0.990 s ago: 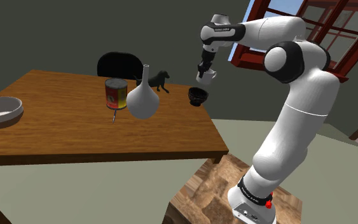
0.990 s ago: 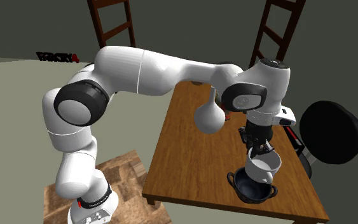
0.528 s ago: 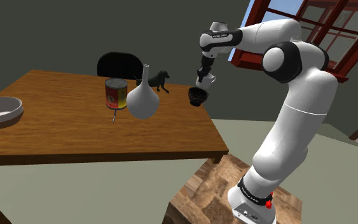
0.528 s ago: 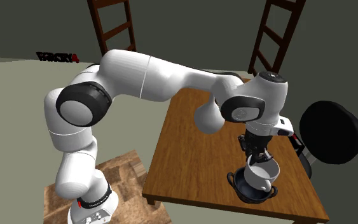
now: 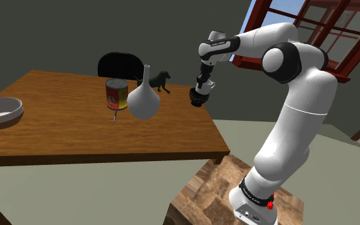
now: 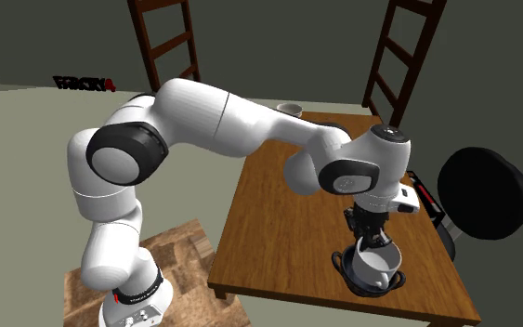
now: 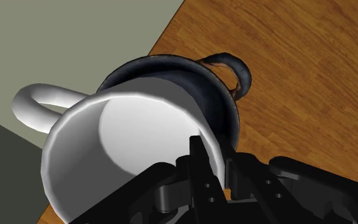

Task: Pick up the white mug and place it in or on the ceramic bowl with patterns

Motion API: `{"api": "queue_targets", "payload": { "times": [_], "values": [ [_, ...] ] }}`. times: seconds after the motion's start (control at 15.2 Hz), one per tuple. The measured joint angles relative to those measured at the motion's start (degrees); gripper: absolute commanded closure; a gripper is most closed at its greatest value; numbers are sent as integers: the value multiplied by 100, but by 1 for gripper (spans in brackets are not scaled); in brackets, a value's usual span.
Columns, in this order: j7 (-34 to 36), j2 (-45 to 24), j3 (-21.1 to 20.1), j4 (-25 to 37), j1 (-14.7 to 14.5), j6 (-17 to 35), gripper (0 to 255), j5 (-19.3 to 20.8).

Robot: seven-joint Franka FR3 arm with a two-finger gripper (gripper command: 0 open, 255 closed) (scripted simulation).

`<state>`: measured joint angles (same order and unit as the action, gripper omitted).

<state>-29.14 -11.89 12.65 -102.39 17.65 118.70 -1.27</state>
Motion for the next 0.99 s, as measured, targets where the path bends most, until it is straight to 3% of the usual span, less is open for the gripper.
{"api": "queue_targets", "payload": {
  "times": [0.46, 0.53, 0.99],
  "values": [
    [5, -39, -5, -25, -3, 66, 255, -8],
    [5, -39, -5, -26, -3, 66, 0, -8],
    [6, -5, -4, 15, -4, -7, 0, 0]
  ]
}}
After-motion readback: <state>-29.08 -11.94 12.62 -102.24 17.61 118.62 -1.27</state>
